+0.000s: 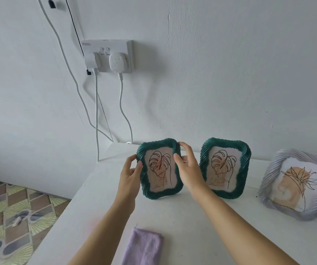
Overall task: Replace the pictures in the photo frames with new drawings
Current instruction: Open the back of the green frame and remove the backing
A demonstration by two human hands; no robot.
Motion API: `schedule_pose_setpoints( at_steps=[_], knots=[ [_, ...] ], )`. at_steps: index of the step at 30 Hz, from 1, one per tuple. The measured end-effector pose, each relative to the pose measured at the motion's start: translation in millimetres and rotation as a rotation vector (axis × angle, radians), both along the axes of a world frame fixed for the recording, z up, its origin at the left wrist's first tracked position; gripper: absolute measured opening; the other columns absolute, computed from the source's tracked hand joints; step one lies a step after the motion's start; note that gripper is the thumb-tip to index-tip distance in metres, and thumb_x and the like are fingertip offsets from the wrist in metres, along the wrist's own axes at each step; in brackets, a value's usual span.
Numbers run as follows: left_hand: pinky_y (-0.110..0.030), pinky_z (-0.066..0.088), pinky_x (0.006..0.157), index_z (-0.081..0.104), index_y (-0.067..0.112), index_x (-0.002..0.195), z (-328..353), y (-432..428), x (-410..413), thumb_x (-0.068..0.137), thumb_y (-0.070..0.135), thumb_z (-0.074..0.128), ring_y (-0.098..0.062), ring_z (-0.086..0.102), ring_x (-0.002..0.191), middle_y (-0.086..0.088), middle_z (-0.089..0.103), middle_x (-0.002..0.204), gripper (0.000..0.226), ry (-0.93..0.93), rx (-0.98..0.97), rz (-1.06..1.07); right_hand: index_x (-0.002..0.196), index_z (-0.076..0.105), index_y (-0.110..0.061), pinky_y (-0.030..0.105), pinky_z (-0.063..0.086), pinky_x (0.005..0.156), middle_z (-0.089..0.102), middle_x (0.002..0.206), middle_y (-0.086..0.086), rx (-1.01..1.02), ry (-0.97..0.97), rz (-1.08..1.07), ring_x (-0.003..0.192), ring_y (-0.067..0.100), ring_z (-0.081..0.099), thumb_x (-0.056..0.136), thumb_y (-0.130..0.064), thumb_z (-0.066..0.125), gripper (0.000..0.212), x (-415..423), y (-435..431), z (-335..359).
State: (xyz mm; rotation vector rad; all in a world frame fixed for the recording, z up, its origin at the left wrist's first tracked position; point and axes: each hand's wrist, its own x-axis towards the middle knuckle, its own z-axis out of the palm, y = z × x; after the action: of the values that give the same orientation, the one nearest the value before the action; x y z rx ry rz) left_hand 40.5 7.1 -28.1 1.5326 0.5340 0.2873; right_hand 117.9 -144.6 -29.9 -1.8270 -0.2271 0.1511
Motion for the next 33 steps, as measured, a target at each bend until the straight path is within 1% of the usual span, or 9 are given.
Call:
schedule_pose_setpoints(
  at_steps=[4,10,12,15,19,22,27,30,33],
  knots=[
    [-0.024,0.047,0.066,0.053,0.032,0.127,7.9,-3.3,-4.4,0.105,0.034,0.044,-0.01,0.069,0.083,-0.004,0.074,0.09,0.023,-0.04,0.023,-0.028,0.141,0.041,-0.041,0.024,0.049,0.073,0.063,0.102,0.005,0.021,-0.038,-0.016,0.091,0.02,0.062,0.102,-0.031,0.05,0.041,-6.7,-9.0,5.8],
    [-0.035,0.057,0.078,0.055,0.036,0.124,35.1,-18.4,-29.7,0.104,0.036,0.044,-0.017,0.073,0.093,0.002,0.077,0.099,0.023,-0.125,0.0,-0.155,0.135,0.049,-0.038,0.007,0.045,0.059,0.061,0.101,0.003,0.122,-0.058,-0.018,0.081,0.011,0.057,0.101,-0.031,0.053,0.035,-33.1,-45.0,31.7],
    [-0.04,0.058,0.085,0.056,0.038,0.125,41.4,-30.1,-42.5,0.104,0.036,0.044,-0.015,0.073,0.092,0.003,0.077,0.101,0.024,-0.123,0.001,-0.221,0.133,0.051,-0.037,0.01,0.044,0.058,0.061,0.1,0.009,0.148,-0.031,-0.016,0.078,0.018,0.056,0.1,-0.033,0.054,0.033,-44.7,-62.3,37.4],
    [-0.044,0.056,0.09,0.057,0.039,0.126,45.7,-51.1,-62.1,0.103,0.036,0.046,-0.017,0.072,0.096,0.0,0.076,0.105,0.026,-0.128,0.015,-0.306,0.13,0.05,-0.04,0.017,0.048,0.075,0.061,0.112,0.016,0.142,-0.003,0.0,0.101,0.023,0.059,0.099,-0.037,0.054,0.031,-62.9,-90.9,39.4],
    [-0.042,0.054,0.093,0.062,0.031,0.128,44.6,-83.8,-84.3,0.1,0.032,0.054,-0.025,0.071,0.102,-0.006,0.077,0.106,0.029,-0.155,0.047,-0.414,0.128,0.044,-0.051,0.022,0.045,0.09,0.063,0.116,-0.012,0.112,0.101,0.068,0.108,-0.001,0.057,0.095,-0.053,0.053,0.034,-86.0,-123.9,32.7],
    [-0.031,0.058,0.084,0.065,0.024,0.128,39.5,-108.8,-92.2,0.096,0.025,0.061,-0.027,0.072,0.102,-0.009,0.076,0.106,0.032,-0.165,0.03,-0.45,0.133,0.046,-0.054,0.031,0.047,0.103,0.06,0.126,-0.027,0.107,0.113,0.115,0.117,-0.006,0.055,0.087,-0.066,0.056,0.048,-100.1,-136.9,23.1],
    [-0.029,0.06,0.076,0.068,0.019,0.124,29.6,-139.8,-96.7,0.093,0.02,0.065,-0.027,0.073,0.096,-0.012,0.077,0.097,0.031,-0.155,0.038,-0.428,0.127,0.051,-0.052,0.034,0.049,0.102,0.063,0.122,-0.027,0.144,0.131,0.086,0.116,-0.003,0.058,0.079,-0.068,0.067,0.053,-111.7,-152.9,18.7],
    [-0.044,0.06,0.084,0.067,0.021,0.125,21.6,-148.9,-98.1,0.086,0.03,0.068,-0.031,0.073,0.096,-0.01,0.077,0.094,0.04,-0.138,0.079,-0.414,0.13,0.05,-0.048,0.034,0.049,0.102,0.063,0.122,-0.024,0.105,0.154,0.049,0.117,0.0,0.057,0.071,-0.073,0.07,0.067,-111.0,-160.6,18.1],
    [-0.041,0.061,0.085,0.066,0.021,0.128,14.6,-152.7,-98.6,0.084,0.033,0.068,-0.029,0.073,0.096,-0.01,0.077,0.093,0.046,-0.13,0.081,-0.406,0.127,0.05,-0.047,0.033,0.052,0.098,0.064,0.12,-0.022,0.094,0.172,0.037,0.116,0.004,0.059,0.065,-0.074,0.074,0.072,-110.9,-165.9,20.0]
  ],
)
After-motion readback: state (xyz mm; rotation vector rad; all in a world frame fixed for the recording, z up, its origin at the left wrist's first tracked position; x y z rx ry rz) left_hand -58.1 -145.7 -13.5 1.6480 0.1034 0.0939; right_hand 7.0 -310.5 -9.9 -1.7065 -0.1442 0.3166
